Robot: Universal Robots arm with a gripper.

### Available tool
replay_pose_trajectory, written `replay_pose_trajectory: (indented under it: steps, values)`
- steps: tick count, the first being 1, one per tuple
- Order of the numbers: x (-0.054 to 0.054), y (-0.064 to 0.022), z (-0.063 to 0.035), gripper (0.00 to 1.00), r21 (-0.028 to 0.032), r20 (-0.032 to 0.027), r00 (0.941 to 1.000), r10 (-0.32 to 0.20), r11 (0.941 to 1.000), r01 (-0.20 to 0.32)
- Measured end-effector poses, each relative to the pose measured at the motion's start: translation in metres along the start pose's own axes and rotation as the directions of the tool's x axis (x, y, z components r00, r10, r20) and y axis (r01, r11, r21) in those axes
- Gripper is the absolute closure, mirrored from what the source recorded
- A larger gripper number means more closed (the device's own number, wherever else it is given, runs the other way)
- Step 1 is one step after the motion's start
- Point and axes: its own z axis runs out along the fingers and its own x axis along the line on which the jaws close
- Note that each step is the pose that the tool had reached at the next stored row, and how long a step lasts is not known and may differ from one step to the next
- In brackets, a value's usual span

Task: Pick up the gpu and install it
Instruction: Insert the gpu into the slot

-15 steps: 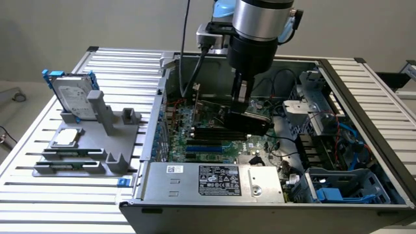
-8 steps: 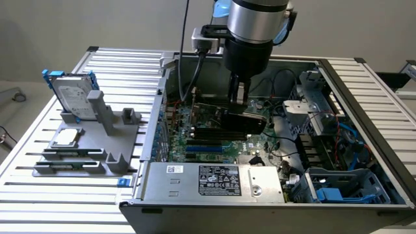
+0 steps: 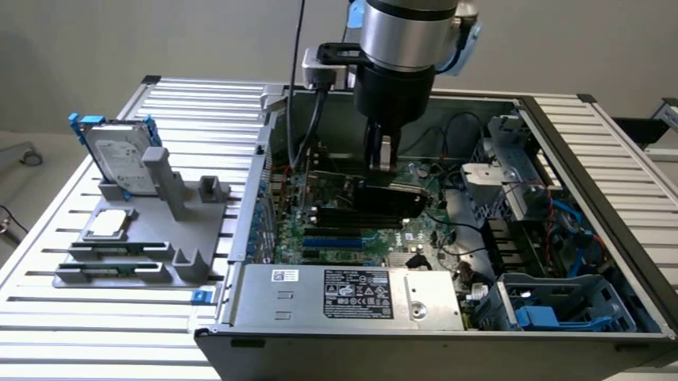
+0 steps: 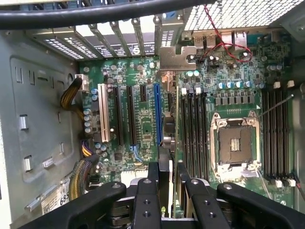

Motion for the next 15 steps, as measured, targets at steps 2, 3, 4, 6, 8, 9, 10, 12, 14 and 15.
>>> replay_pose_trajectory:
  steps: [2,3,4,6,8,9,10,12,14,15]
  values:
    - [0.001,0.0016,0.0007,0.74,0.0025,0.0003,0.9999,-0.015,0.9999,0.015]
    - [0.001,0.0022,0.0010,0.74,0.0050,0.0005,0.9998,-0.022,0.9997,0.022]
    - [0.002,0.0030,0.0016,0.74,0.0088,0.0008,0.9996,-0.027,0.9996,0.027]
    - [0.003,0.0048,0.0025,0.74,0.0161,0.0007,0.9995,-0.033,0.9993,0.033]
    - [0.004,0.0078,0.0040,0.74,0.0201,0.0011,0.9994,-0.036,0.9992,0.036]
    - [0.004,0.0104,0.0053,0.74,0.0229,0.0010,0.9993,-0.037,0.9991,0.037]
    - [0.004,0.0126,0.0066,0.74,0.0255,0.0008,0.9993,-0.038,0.9990,0.038]
    - [0.005,0.0161,0.0087,0.74,0.0315,0.0007,0.9992,-0.041,0.9987,0.041]
    - [0.006,0.0201,0.0107,0.74,0.0417,0.0009,0.9991,-0.043,0.9982,0.043]
    - [0.006,0.0227,0.0117,0.74,0.0473,0.0010,0.9991,-0.043,0.9979,0.043]
